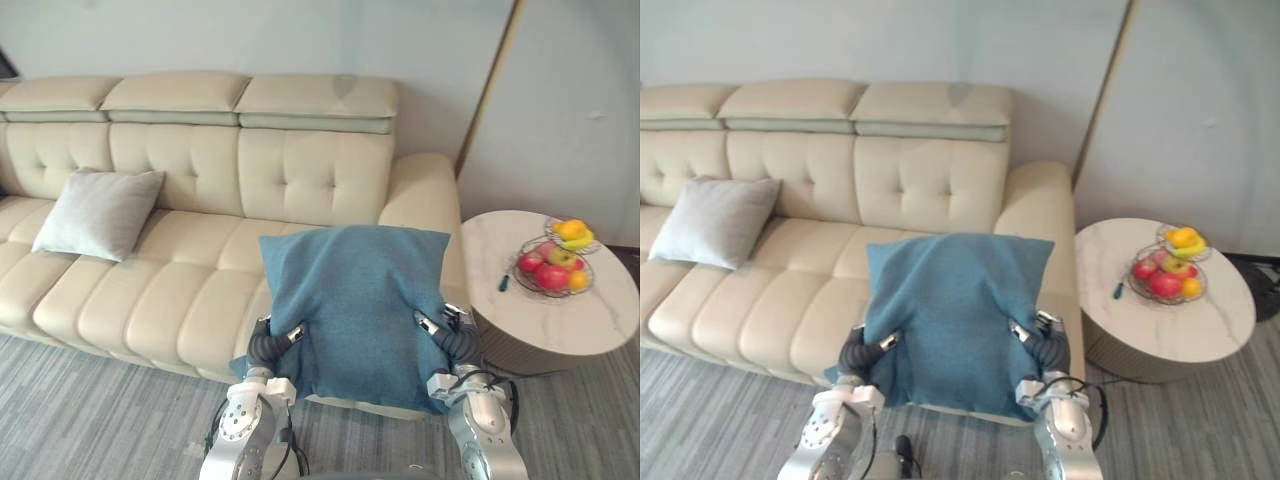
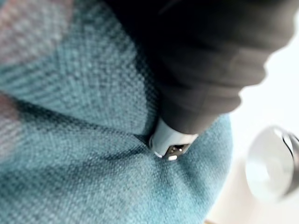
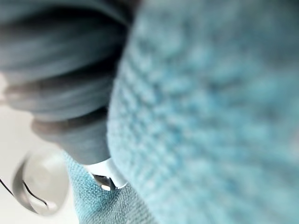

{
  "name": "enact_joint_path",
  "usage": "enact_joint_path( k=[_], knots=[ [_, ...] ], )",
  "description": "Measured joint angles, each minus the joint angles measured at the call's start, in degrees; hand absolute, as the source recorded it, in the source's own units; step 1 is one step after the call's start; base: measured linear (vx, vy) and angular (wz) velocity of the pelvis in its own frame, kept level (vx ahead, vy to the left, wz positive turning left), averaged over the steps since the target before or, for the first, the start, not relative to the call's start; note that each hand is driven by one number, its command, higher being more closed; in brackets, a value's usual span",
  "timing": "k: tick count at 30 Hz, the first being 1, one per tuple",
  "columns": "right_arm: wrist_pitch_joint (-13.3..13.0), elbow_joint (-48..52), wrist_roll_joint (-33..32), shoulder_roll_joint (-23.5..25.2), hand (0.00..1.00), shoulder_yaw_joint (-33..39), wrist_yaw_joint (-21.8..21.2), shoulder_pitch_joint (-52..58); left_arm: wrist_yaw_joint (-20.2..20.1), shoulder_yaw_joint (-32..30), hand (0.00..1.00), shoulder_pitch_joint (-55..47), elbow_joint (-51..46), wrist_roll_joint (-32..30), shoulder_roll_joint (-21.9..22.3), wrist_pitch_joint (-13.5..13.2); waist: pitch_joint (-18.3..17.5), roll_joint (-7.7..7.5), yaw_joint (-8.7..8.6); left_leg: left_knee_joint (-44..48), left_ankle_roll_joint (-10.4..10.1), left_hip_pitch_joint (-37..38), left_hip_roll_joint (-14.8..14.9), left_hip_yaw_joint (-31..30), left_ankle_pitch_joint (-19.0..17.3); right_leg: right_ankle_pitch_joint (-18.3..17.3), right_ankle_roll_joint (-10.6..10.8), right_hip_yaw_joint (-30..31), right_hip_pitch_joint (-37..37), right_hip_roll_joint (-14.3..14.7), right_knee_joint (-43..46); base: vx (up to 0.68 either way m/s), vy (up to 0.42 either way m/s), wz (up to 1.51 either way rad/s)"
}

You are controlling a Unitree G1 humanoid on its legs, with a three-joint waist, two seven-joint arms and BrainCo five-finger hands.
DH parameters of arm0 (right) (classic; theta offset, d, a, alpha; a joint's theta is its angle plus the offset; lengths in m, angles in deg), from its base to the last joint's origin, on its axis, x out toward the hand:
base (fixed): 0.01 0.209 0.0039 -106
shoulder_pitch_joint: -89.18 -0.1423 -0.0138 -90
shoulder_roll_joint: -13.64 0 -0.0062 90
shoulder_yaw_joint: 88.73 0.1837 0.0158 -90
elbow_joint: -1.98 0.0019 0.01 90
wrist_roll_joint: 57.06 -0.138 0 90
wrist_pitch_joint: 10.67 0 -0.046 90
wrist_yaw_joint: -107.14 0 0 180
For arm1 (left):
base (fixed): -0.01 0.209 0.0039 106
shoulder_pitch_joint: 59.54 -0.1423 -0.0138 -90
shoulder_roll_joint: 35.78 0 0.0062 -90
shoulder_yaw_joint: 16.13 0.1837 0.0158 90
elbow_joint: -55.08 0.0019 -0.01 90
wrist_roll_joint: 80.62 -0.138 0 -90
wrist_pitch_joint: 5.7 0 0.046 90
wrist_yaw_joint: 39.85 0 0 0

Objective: Pick up cushions and gather them together orderly.

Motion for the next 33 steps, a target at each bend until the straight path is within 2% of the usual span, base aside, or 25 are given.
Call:
enact_joint_path(
  k=[1, 2, 3, 4, 5, 7, 8, 9, 10, 12, 13, 14, 16, 17, 18, 20, 22, 23, 25, 26, 27, 28, 30, 31, 33],
  knots=[
    [0.07, -1.51, -0.01, 0.09, 1.0, 0.51, 0.36, -0.55, 0.01, 0.51, 1.0, 1.06, 1.29, 0.0, -0.19, 0.03, -0.1, -0.17, -0.2, -0.25, -1.06, 0.06, -0.82, -0.07, 2.67, 0.42, 0.81, 1.28, 0.75, -0.14, -1.63, 0.15, 0.377, 0.33],
    [0.54, -3.73, 0.0, 0.53, 1.0, 0.74, 0.65, -0.97, 0.04, 0.86, 1.0, 2.24, 2.92, 0.0, -0.91, 0.1, -1.0, -1.8, -0.37, -0.49, -0.16, 0.05, -3.6, 0.66, 2.44, 1.84, 1.92, 3.73, 1.3, -1.27, -4.94, 0.17, 0.429, 0.32],
    [0.89, -4.18, 0.05, 0.75, 1.0, 0.69, 0.84, -0.96, 0.13, 1.06, 1.0, 2.74, 3.31, 0.0, -1.8, 0.09, -1.77, -3.69, -0.35, 0.79, 1.47, -1.23, -5.92, 1.62, 1.1, 4.43, 1.51, 5.4, 1.77, -2.53, -8.51, 0.16, 0.331, 0.16],
    [0.96, -4.27, 0.21, 1.15, 1.0, 0.76, 0.89, -1.26, 0.13, 1.26, 1.0, 3.12, 3.48, 0.02, -2.31, 0.09, -1.79, -4.44, -0.21, 3.86, 2.52, -2.64, -6.82, 2.37, -0.76, 6.72, 2.27, 5.75, 2.16, -3.41, -10.02, 0.2, 0.342, -0.16],
    [1.18, -4.81, 1.59, 1.18, 1.0, 0.85, 1.27, -2.26, 0.25, 1.28, 1.0, 3.22, 3.72, 0.01, -2.44, 0.12, -1.69, -4.27, 0.02, 9.3, 4.12, -4.56, -7.18, 3.59, -4.49, 10.12, 3.13, 7.47, 2.49, -4.25, -11.13, 0.23, 0.382, -0.44],
    [1.67, -6.78, 2.22, 1.13, 1.0, 0.91, 1.46, -3.35, 0.25, 1.33, 1.0, 3.43, 4.15, -0.03, -2.46, 0.15, -2.19, -3.35, 0.29, 13.45, 6.2, -5.08, -7.22, 5.87, -8.37, 14.63, 2.23, 9.57, 1.53, -5.17, -11.03, 0.19, 0.419, -0.58],
    [1.8, -7.31, 2.23, 1.01, 1.0, 0.9, 1.56, -3.56, 0.25, 1.34, 1.0, 3.88, 4.17, -0.07, -2.62, 0.15, -2.47, -2.88, 0.33, 13.46, 7.31, -4.92, -7.39, 7.05, -9.42, 17.31, 0.15, 9.99, 0.43, -5.65, -10.57, 0.12, 0.433, -0.49],
    [1.86, -7.34, 2.23, 1.11, 1.0, 0.91, 1.88, -3.86, 0.28, 1.35, 1.0, 4.79, 4.18, -0.13, -2.86, 0.14, -2.33, -2.65, 0.26, 12.84, 8.11, -4.44, -7.78, 7.93, -9.92, 17.3, -2.44, 9.92, -1.48, -6.0, -7.42, 0.11, 0.424, -0.35],
    [1.95, -7.33, 2.24, 1.22, 1.0, 0.99, 2.01, -3.93, 0.42, 1.35, 1.0, 5.2, 4.19, -0.13, -2.96, 0.16, -2.14, -2.52, 0.08, 12.28, 8.43, -3.64, -8.16, 8.02, -10.09, 15.13, -2.91, 11.21, -2.89, -5.2, -3.95, 0.11, 0.366, -0.19],
    [2.1, -7.32, 2.18, 2.34, 1.0, 1.21, 2.23, -3.38, 1.06, 1.38, 1.0, 4.95, 4.19, -0.16, -3.04, 0.22, -1.92, -2.16, -0.31, 9.8, 8.8, -0.06, -8.66, 7.83, -10.27, 7.14, 0.29, 16.37, -3.75, 0.6, 3.61, 0.1, 0.256, -0.06],
    [2.09, -7.26, 2.15, 2.5, 1.0, 1.22, 2.23, -3.27, 1.09, 1.48, 1.0, 5.02, 4.12, -0.17, -3.39, 0.21, -1.9, -1.69, -0.4, 7.34, 8.84, 1.93, -9.21, 7.81, -10.12, 2.92, 1.47, 18.34, -4.21, 5.01, 6.2, 0.07, 0.16, 0.05],
    [2.07, -6.74, 2.05, 2.53, 1.0, 1.32, 2.23, -3.29, 1.09, 1.73, 1.0, 5.25, 3.73, -0.23, -3.64, 0.2, -2.08, -2.48, -0.43, 4.67, 8.48, 3.61, -10.63, 7.71, -9.6, 0.46, 1.39, 18.12, -4.93, 7.89, 6.82, 0.08, 0.144, 0.13],
    [2.0, -5.0, 1.92, 2.23, 1.0, 1.86, 2.22, -3.25, 1.08, 2.53, 1.0, 5.2, 2.88, -0.24, -3.57, 0.2, -2.44, -3.17, -0.42, 1.53, 9.03, 5.37, -13.08, 7.14, -8.45, -1.46, -0.3, 18.45, -5.86, 12.27, 4.36, 0.11, 0.061, 0.29],
    [1.75, -4.4, 1.86, 1.91, 1.0, 2.23, 2.22, -3.24, 1.08, 2.96, 1.0, 5.23, 2.44, -0.25, -3.56, 0.2, -2.29, -2.9, -0.51, 1.18, 9.68, 5.72, -14.31, 6.46, -8.02, -1.51, -3.72, 20.08, -5.64, 14.15, 1.42, 0.09, 0.031, 0.43],
    [1.57, -4.4, 1.7, 1.63, 1.0, 2.44, 2.22, -3.21, 1.08, 3.24, 1.0, 5.24, 2.3, -0.25, -3.41, 0.2, -2.06, -2.51, -0.72, 1.32, 9.72, 5.99, -14.91, 5.55, -8.04, -0.89, -7.91, 21.3, -4.84, 14.7, 0.26, 0.17, 0.032, 0.62],
    [1.69, -3.4, 1.02, 0.97, 1.0, 2.96, 2.3, -1.3, 1.08, 4.31, 1.0, 5.18, 1.34, -0.3, -2.92, 0.53, -1.76, -1.46, -1.15, 2.99, 9.79, 6.54, -15.6, 1.99, -8.16, -0.71, -8.06, 19.55, -1.87, 14.16, -0.35, 0.19, 0.005, 0.9],
    [1.92, -0.92, 0.97, 1.58, 1.0, 3.3, 2.3, 1.03, 1.07, 4.63, 1.0, 5.06, 1.13, -0.3, -2.93, 0.73, -1.48, -1.81, -0.94, 7.3, 9.57, 6.15, -15.61, 0.88, -8.3, -0.69, -8.04, 17.32, 0.78, 13.53, -0.19, 0.11, -0.059, 0.83],
    [1.93, 0.53, 0.96, 1.63, 1.0, 3.33, 2.29, 1.76, 1.02, 4.67, 1.0, 4.96, 1.11, -0.26, -2.93, 0.76, -1.27, -1.87, -0.82, 11.34, 8.57, 5.16, -15.27, 1.0, -8.92, -0.69, -8.04, 17.13, 2.15, 13.43, -0.91, 0.06, -0.046, 0.56],
    [1.92, 3.2, 0.97, 1.3, 1.0, 3.35, 2.29, 2.1, 0.95, 4.65, 1.0, 4.88, 0.42, -0.22, -2.85, 0.74, -0.48, -2.44, 0.31, 21.5, 7.42, 0.86, -13.75, 1.75, -10.82, -0.86, -8.34, 17.5, 5.24, 13.39, -3.66, 0.08, 0.01, 0.19],
    [1.89, 4.68, 0.98, 1.34, 1.0, 3.35, 2.28, 1.62, 0.95, 4.48, 1.0, 4.59, -0.77, -0.23, -2.79, 0.68, -0.43, -2.12, 0.84, 25.81, 7.28, -1.61, -10.78, 2.46, -12.93, -1.45, -9.32, 17.9, 5.77, 13.81, -4.74, 0.08, 0.061, -0.16],
    [1.87, 5.15, 0.98, 1.36, 1.0, 3.47, 2.3, 1.3, 0.83, 4.5, 1.0, 4.48, -1.21, -0.24, -2.66, 0.68, -0.45, -1.94, 0.77, 25.73, 6.38, -2.46, -7.88, 2.23, -13.92, -1.45, -9.32, 18.34, 5.61, 14.01, -4.46, 0.04, 0.057, -0.19],
    [1.84, 5.34, 0.99, 1.31, 1.0, 3.48, 2.3, 1.39, 0.79, 4.47, 1.0, 4.45, -1.21, -0.26, -2.4, 0.68, -0.44, -1.95, 0.75, 24.2, 5.96, -2.41, -6.68, 1.92, -14.01, -1.45, -9.32, 18.71, 5.58, 13.92, -4.37, 0.04, 0.101, -0.21],
    [1.83, 5.57, 1.02, 1.22, 1.0, 3.64, 2.39, 1.47, 0.64, 4.49, 1.0, 4.32, -1.22, -0.31, -2.11, 0.68, -0.61, -1.61, 0.65, 12.27, 4.15, 1.3, -4.46, -2.22, -10.56, -2.14, -8.2, 20.5, 5.42, 13.72, -4.12, 0.07, 0.176, -0.31],
    [1.83, 5.42, 1.02, 1.13, 1.0, 3.66, 2.4, 1.4, 0.53, 4.5, 1.0, 4.3, -1.12, -0.31, -2.14, 0.71, -0.67, -1.05, 0.33, 9.43, 0.7, 2.25, -4.48, -3.21, -8.3, -2.71, -7.32, 21.14, 5.22, 13.54, -3.88, 0.06, 0.218, -0.23],
    [1.91, 5.2, 1.1, 1.68, 1.0, 3.67, 2.45, 2.25, 0.38, 4.56, 1.0, 4.12, -1.19, -0.78, -2.37, 1.0, -0.29, -3.04, -0.11, 7.86, 2.04, 3.15, -6.51, -1.28, -8.08, -3.01, -6.29, 23.26, 4.45, 11.47, -3.74, 0.06, 0.205, -0.25]
  ],
)
